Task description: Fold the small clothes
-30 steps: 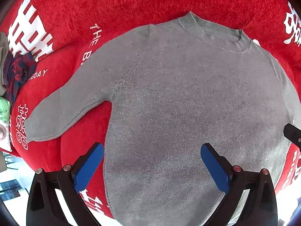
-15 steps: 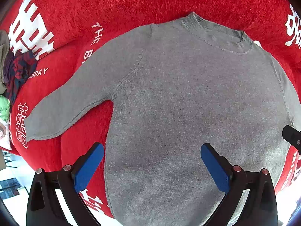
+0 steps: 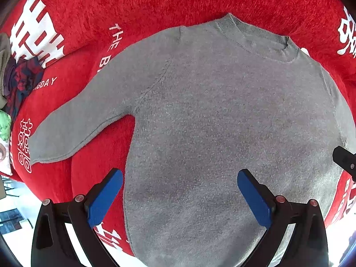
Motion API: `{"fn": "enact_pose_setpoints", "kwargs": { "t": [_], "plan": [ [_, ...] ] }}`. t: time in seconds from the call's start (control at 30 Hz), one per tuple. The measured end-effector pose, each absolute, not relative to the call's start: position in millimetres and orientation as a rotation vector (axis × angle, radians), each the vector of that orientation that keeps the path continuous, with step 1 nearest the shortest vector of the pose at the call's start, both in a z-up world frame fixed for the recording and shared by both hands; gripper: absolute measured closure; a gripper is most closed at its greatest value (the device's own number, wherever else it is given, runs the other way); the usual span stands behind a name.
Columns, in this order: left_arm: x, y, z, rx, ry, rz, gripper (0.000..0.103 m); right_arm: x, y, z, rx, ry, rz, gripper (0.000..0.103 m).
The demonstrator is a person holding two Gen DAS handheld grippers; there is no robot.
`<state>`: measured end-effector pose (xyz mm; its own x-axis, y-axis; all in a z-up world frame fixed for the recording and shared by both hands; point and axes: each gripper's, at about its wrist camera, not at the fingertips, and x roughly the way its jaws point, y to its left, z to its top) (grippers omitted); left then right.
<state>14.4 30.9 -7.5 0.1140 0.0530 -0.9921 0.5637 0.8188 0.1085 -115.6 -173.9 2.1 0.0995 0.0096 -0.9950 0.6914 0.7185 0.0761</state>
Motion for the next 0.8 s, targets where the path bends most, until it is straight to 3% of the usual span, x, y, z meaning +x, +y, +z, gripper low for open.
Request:
{"fn": "enact_pose_setpoints", "kwargs": {
  "t": [0.8],
  "plan": [
    [14.7, 36.4, -4.4, 0.539, 1.419, -0.407, 0.0, -114.6, -172.1, 0.4, 0.57, 1.416, -0.563, 0.0]
  ]
}}
